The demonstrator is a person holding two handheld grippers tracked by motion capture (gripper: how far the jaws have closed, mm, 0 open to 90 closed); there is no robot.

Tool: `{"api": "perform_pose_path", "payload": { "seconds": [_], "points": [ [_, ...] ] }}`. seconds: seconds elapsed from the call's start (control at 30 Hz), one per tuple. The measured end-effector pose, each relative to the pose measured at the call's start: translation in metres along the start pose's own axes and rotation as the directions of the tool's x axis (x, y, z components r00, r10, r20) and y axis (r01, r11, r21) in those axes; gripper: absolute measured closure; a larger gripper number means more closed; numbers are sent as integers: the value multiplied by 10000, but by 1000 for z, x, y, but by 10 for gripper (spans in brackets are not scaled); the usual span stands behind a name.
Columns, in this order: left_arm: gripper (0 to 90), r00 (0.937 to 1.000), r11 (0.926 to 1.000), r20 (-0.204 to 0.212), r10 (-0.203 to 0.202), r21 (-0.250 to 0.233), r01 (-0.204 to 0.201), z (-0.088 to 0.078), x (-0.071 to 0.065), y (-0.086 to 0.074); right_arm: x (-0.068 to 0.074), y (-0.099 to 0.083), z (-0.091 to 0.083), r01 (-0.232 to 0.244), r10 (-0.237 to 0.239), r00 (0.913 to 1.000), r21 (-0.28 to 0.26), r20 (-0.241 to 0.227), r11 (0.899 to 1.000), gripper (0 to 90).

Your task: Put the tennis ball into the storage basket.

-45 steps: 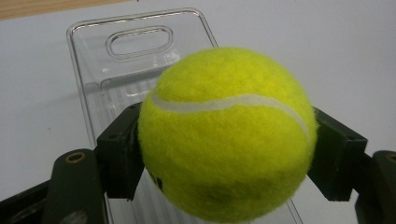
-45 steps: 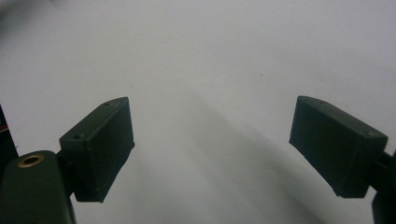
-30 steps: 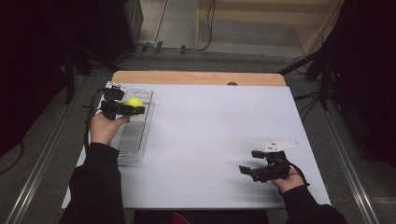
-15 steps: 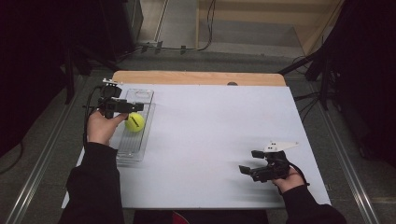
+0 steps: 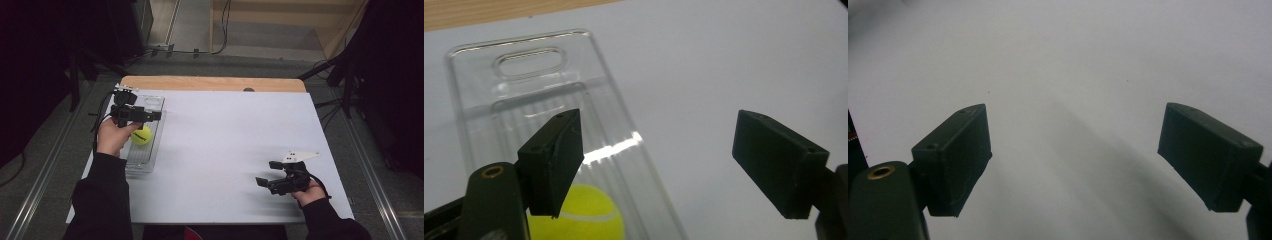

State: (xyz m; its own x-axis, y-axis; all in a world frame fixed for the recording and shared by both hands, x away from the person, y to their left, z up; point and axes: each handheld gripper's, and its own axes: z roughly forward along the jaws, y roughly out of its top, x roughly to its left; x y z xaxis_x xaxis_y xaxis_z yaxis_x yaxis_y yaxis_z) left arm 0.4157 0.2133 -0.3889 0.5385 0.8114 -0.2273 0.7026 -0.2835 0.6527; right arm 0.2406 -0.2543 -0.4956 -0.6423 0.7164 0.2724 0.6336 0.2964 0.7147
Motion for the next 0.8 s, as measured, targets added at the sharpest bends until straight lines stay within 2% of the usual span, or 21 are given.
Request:
{"api": "perform_pose_path", "payload": {
  "seconds": [0.07,0.33,0.47,0.6,0.8],
  "points": [
    [212,9999,10000,98,79,46,-80,2,-4,1,0,0,0,-39,39,10000,20,9,10000,120],
    [212,9990,9986,38,439,292,-440,12,-15,1,0,0,-1,-50,50,10000,16,6,10000,119],
    [212,9976,9982,435,540,249,-551,17,-22,1,0,-1,-1,-33,33,10000,22,5,10000,119],
    [212,9966,9975,522,634,285,-649,20,-27,1,0,0,-1,-58,58,10000,23,11,10000,119],
    [212,9935,9971,886,714,188,-733,18,-38,-2,0,-1,-1,-50,50,10000,10,1,10000,119]
  ]
}}
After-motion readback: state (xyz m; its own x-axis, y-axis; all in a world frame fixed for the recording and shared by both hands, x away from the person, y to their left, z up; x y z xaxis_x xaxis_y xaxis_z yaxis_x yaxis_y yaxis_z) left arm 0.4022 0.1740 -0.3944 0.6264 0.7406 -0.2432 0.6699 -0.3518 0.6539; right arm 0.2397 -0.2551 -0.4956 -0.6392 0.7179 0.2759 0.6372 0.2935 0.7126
